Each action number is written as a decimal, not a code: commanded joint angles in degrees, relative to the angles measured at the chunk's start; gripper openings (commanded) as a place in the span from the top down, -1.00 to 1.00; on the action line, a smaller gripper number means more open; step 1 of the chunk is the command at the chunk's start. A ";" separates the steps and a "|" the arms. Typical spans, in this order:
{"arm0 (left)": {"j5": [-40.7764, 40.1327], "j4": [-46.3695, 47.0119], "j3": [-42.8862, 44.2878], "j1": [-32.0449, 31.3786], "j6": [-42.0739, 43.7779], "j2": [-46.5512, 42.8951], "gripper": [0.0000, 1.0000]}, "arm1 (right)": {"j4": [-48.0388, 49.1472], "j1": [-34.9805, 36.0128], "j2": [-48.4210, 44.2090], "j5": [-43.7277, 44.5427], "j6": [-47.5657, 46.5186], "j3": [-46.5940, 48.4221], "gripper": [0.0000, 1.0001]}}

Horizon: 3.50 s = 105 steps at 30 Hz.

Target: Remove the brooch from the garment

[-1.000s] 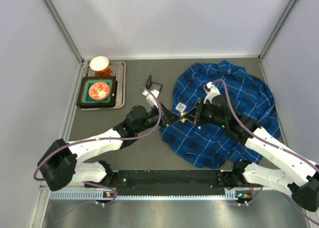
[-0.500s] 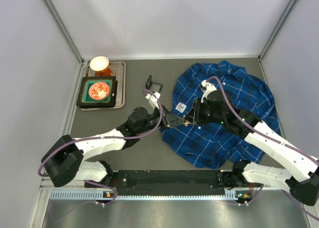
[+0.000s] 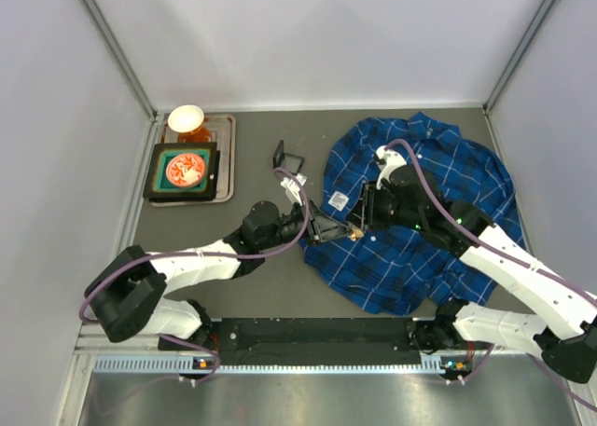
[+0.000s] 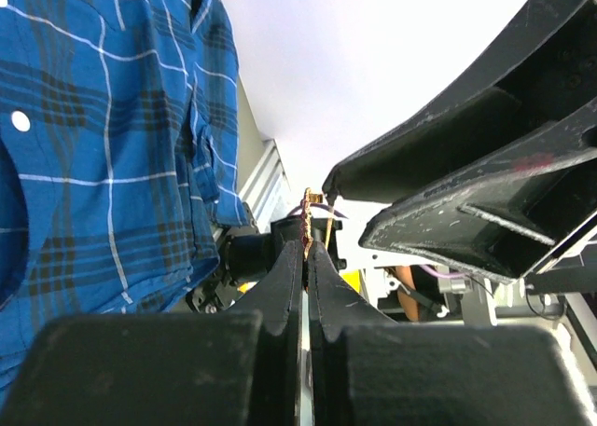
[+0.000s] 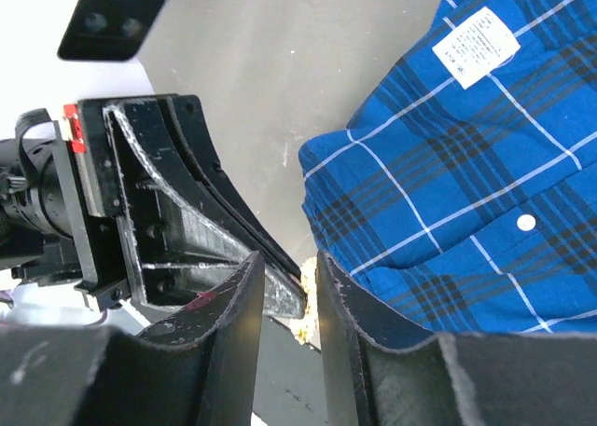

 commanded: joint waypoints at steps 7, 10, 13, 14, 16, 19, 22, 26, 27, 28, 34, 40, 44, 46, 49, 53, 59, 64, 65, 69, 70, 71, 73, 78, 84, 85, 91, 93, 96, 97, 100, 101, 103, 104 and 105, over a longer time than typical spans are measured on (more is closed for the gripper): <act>4.39 12.90 -2.38 -0.36 -5.70 1.60 1.00 | 0.72 0.78 0.52 5.25 -2.66 3.65 0.39; 4.91 16.59 -2.91 -0.36 -7.46 2.48 1.00 | 0.02 0.60 0.52 9.29 -3.37 3.30 0.26; 4.92 20.97 -3.70 -0.36 -9.74 3.62 1.00 | 0.02 -1.14 -1.93 9.13 -1.01 1.82 0.09; 4.74 22.13 -3.96 -0.36 -10.27 3.97 1.00 | 0.89 -1.85 -3.16 7.21 -0.21 1.11 0.04; 4.57 25.80 -4.75 -0.18 -11.85 5.20 1.00 | 2.56 -3.96 -7.81 5.79 2.24 -1.51 0.01; 4.30 31.08 -5.90 0.08 -14.75 7.57 1.00 | 7.47 -6.33 -14.67 1.67 5.84 -6.78 -0.12; 4.83 37.50 -6.16 0.35 -17.83 10.12 1.00 | 14.24 -8.63 -19.42 -6.07 8.14 -13.19 -0.17; 4.57 42.61 -6.34 0.35 -19.59 11.71 1.00 | 21.89 -8.72 -23.03 -10.82 11.39 -19.80 -0.12; 4.30 43.22 -6.34 0.35 -19.59 11.80 1.00 | 23.03 -8.72 -23.56 -11.26 12.35 -20.86 -0.10; 4.04 43.23 -6.25 0.35 -19.59 11.71 1.00 | 25.22 -8.72 -24.78 -11.62 12.97 -22.70 -0.05; 3.77 44.20 -5.29 0.43 -19.33 11.18 1.00 | 29.72 -8.80 -28.22 -11.88 16.32 -28.42 0.07; 3.60 47.08 -5.28 0.43 -20.29 11.71 1.00 | 35.51 -8.80 -30.50 -13.81 19.65 -32.38 0.17; 3.42 50.34 -5.28 0.43 -21.26 12.50 1.00 | 38.43 -8.72 -31.38 -14.17 21.15 -34.40 0.24; 3.42 50.70 -5.28 0.35 -21.52 12.59 1.00 | 38.51 -8.72 -32.35 -14.00 21.06 -34.84 0.30; 3.16 52.01 -5.28 0.35 -22.05 13.03 1.00 | 38.43 -8.80 -32.97 -13.64 21.33 -35.46 0.33; 3.51 55.44 -4.85 0.35 -23.11 14.26 1.00 | 37.46 -8.72 -33.14 -13.12 21.59 -35.90 0.34; 3.25 55.80 -5.46 0.43 -22.67 13.73 1.00 | 31.93 -8.72 -35.69 -10.31 20.19 -34.50 0.31; 3.77 55.71 -4.85 0.43 -22.32 13.56 1.00 | 26.21 -8.72 -34.55 -8.80 17.11 -31.85 0.21; 3.86 55.62 -4.76 0.35 -22.32 13.38 1.00 | 27.43 -8.72 -34.46 -9.07 17.98 -32.73 0.21; 4.04 55.27 -4.49 0.35 -22.32 12.94 1.00 | 30.24 -8.72 -34.99 -9.60 19.48 -34.31 0.19; 4.04 55.18 -4.41 0.43 -22.23 12.85 1.00 | 30.43 -8.72 -34.99 -9.51 19.66 -34.49 0.20; 4.04 55.01 -4.41 0.35 -22.23 12.59 1.00 | 31.04 -8.72 -34.90 -9.60 20.27 -35.10 0.21; 4.13 54.66 -4.32 0.35 -21.97 12.33 1.00 | 33.84 -8.72 -34.64 -10.47 21.15 -36.07 0.24; 4.39 54.22 -4.06 0.35 -21.79 11.62 1.00 | 35.79 -8.72 -33.14 -10.92 22.82 -38.18 0.34; 5.97 43.18 -3.09 0.26 -13.38 6.71 1.00 | 32.89 -8.72 -33.06 -7.67 20.89 -37.31 0.24; 6.32 40.97 -2.83 0.26 -11.61 5.66 1.00 | 31.84 -8.72 -32.88 -7.23 20.45 -36.87 0.23; 5.79 32.60 -2.21 0.26 -6.14 0.64 1.00 | 31.47 -8.89 -33.49 -8.80 17.81 -35.55 0.24; 5.88 32.94 -2.12 0.26 -6.76 0.98 1.00 | 35.42 -8.80 -32.71 -11.51 18.77 -36.16 0.28; 5.88 34.70 -2.03 0.26 -7.81 1.86 1.00 | 40.26 -8.72 -31.92 -14.16 19.74 -37.30 0.34; 5.80 34.97 -1.95 0.26 -7.99 2.04 1.00 | 40.44 -8.72 -31.74 -14.26 19.92 -37.31 0.36; 5.80 35.32 -2.12 0.26 -8.25 2.22 1.00 | 41.67 -8.72 -31.74 -14.78 20.27 -37.65 0.48; 5.62 35.32 -2.29 0.26 -8.17 2.13 1.00 | 42.11 -8.72 -31.65 -15.13 20.97 -38.00 0.55; 5.53 34.45 -2.21 0.26 -7.73 2.04 1.00 | 44.56 -8.63 -31.04 -16.45 21.68 -38.53 0.66; 5.62 34.44 -2.21 0.26 -7.64 2.04 1.00 | 44.84 -8.72 -30.77 -16.71 22.11 -38.88 0.80; 6.05 33.48 -1.95 0.26 -6.86 2.04 1.00 | 44.93 -8.72 -30.68 -16.54 22.03 -38.89 0.89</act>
